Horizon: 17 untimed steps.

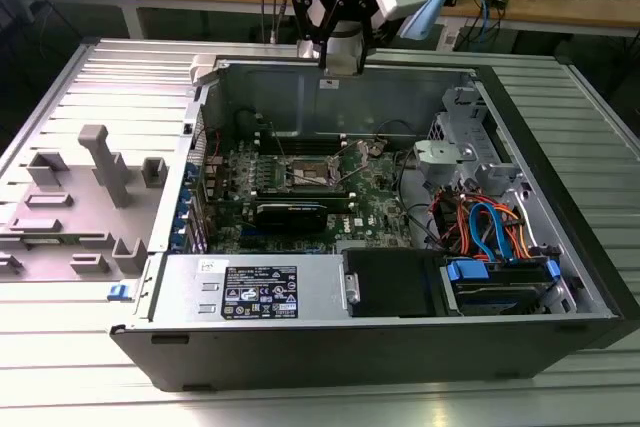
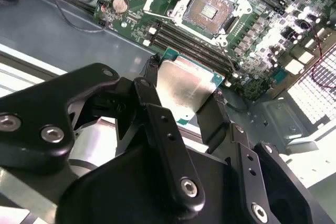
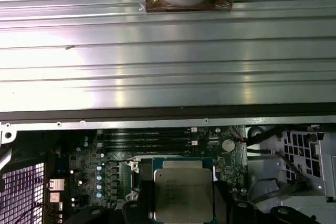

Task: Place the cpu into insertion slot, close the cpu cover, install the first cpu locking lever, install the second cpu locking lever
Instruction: 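Place the cpu into insertion slot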

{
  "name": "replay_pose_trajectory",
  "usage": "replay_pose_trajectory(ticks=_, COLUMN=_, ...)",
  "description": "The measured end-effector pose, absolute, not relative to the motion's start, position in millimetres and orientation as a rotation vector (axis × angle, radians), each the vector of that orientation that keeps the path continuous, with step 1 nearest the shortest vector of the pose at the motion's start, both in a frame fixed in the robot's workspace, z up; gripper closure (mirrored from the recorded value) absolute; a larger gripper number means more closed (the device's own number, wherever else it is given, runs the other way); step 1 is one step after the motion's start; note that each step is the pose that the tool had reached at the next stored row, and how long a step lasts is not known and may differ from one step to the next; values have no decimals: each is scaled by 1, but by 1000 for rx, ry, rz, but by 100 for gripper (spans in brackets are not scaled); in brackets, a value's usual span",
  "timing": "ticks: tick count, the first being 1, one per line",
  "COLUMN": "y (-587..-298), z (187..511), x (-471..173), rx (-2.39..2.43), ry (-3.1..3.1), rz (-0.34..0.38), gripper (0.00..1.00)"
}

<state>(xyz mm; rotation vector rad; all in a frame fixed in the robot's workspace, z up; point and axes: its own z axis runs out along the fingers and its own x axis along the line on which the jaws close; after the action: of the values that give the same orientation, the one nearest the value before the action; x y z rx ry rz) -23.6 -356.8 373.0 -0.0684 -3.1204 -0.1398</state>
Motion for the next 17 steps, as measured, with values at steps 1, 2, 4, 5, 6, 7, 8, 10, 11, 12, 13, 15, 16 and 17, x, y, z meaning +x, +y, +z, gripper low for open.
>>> replay_pose_trajectory(ticks=1, y=-357, z=373, x=-24, rx=-98, ry=-3120, rz=-139, gripper=46)
replay_pose_trajectory(ticks=2, y=-357, z=372, x=-24, rx=-123, ry=-3120, rz=-140, gripper=46)
replay_pose_trajectory(ticks=4, y=-357, z=371, x=-24, rx=-190, ry=-3119, rz=-140, gripper=46)
replay_pose_trajectory(ticks=5, y=-357, z=371, x=-24, rx=-190, ry=-3119, rz=-140, gripper=46)
replay_pose_trajectory(ticks=6, y=-357, z=371, x=-24, rx=-190, ry=-3119, rz=-140, gripper=46)
replay_pose_trajectory(ticks=7, y=-357, z=371, x=-24, rx=-190, ry=-3119, rz=-140, gripper=46)
replay_pose_trajectory(ticks=8, y=-357, z=371, x=-24, rx=-190, ry=-3119, rz=-140, gripper=46)
replay_pose_trajectory(ticks=10, y=-357, z=371, x=-24, rx=-190, ry=-3119, rz=-140, gripper=46)
replay_pose_trajectory(ticks=11, y=-357, z=371, x=-24, rx=-192, ry=-3119, rz=-139, gripper=46)
replay_pose_trajectory(ticks=12, y=-357, z=371, x=-24, rx=-195, ry=-3119, rz=-139, gripper=46)
replay_pose_trajectory(ticks=13, y=-357, z=371, x=-24, rx=-202, ry=-3118, rz=-139, gripper=46)
replay_pose_trajectory(ticks=15, y=-357, z=371, x=-24, rx=-244, ry=-3117, rz=-138, gripper=46)
replay_pose_trajectory(ticks=16, y=-357, z=370, x=-24, rx=-260, ry=-3116, rz=-138, gripper=46)
replay_pose_trajectory(ticks=17, y=-357, z=370, x=-24, rx=-279, ry=-3115, rz=-137, gripper=46)
